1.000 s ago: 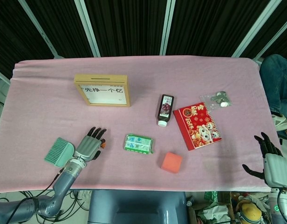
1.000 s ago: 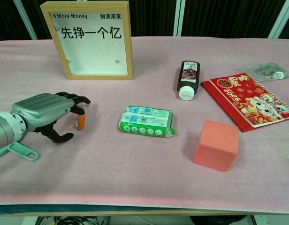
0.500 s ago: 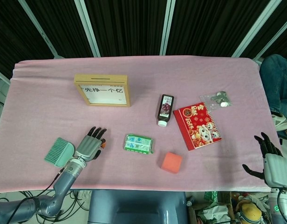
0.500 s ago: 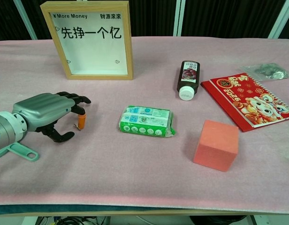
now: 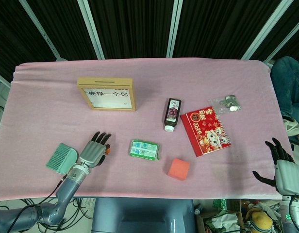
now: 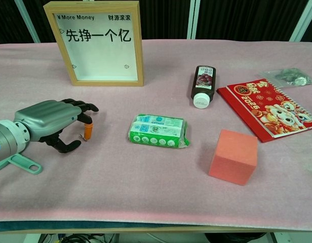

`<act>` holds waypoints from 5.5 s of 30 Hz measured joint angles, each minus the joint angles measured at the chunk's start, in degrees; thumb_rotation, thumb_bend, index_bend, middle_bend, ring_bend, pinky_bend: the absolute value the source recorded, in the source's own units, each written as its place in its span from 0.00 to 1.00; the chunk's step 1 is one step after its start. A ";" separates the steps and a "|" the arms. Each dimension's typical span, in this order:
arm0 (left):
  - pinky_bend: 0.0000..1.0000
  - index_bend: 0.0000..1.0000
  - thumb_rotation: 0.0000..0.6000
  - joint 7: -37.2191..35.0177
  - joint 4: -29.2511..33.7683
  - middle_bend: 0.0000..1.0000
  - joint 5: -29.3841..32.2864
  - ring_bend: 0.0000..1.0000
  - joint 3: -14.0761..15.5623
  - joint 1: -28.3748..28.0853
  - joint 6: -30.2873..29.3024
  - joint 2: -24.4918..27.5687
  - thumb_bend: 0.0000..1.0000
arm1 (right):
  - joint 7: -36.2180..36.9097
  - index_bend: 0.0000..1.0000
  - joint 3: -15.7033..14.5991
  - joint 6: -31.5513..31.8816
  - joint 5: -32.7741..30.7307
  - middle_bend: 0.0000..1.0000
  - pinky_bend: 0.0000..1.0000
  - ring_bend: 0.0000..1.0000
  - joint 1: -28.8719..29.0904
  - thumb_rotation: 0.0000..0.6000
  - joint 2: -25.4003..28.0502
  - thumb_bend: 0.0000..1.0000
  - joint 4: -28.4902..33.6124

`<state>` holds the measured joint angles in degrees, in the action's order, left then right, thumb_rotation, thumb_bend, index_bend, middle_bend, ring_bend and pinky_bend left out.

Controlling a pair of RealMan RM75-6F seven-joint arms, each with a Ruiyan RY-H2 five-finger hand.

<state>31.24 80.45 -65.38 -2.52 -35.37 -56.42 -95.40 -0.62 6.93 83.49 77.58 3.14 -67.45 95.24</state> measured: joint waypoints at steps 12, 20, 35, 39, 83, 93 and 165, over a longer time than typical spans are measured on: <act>0.00 0.48 1.00 -0.13 0.25 0.06 -0.55 0.00 0.10 0.05 -0.47 0.15 0.45 | 0.02 0.14 0.02 -0.05 -0.04 0.02 0.21 0.14 0.01 1.00 0.05 0.07 0.08; 0.00 0.47 1.00 -0.78 0.05 0.06 -0.95 0.00 0.11 0.10 -0.47 0.18 0.42 | 0.03 0.14 0.02 -0.16 -0.13 0.02 0.21 0.14 0.02 1.00 0.09 0.07 0.17; 0.00 0.47 1.00 -1.02 -0.06 0.07 -0.96 0.00 -0.07 0.20 -0.63 0.33 0.42 | -0.14 0.15 0.08 -0.28 -0.74 0.02 0.21 0.14 -0.13 1.00 0.35 0.07 0.62; 0.00 0.44 1.00 -1.29 -0.07 0.07 -1.04 0.00 -0.18 0.22 -0.71 0.41 0.42 | -0.14 0.15 0.19 -0.27 -0.87 0.02 0.21 0.14 -0.11 1.00 0.33 0.07 0.62; 0.00 0.56 1.00 -1.70 -1.71 0.11 -1.77 0.00 -1.05 0.56 -2.02 -0.27 0.42 | -0.02 0.15 0.42 -0.72 -1.63 0.02 0.21 0.14 -0.05 1.00 0.46 0.07 0.79; 0.00 0.60 1.00 -1.66 -2.00 0.13 -1.87 0.00 -1.14 0.63 -2.17 -0.36 0.45 | -0.11 0.15 0.45 -0.84 -1.86 0.02 0.21 0.14 -0.04 1.00 0.52 0.07 0.97; 0.00 0.65 1.00 35.15 -2.59 0.16 64.83 0.00 -17.08 -42.27 6.74 23.72 0.46 | 3.80 0.15 0.96 -1.63 -3.79 0.02 0.21 0.14 -0.77 1.00 1.90 0.08 3.01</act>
<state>66.39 77.86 -0.55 -19.60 -77.64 -49.68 -71.68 3.18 7.89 81.85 73.80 2.37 -65.55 98.26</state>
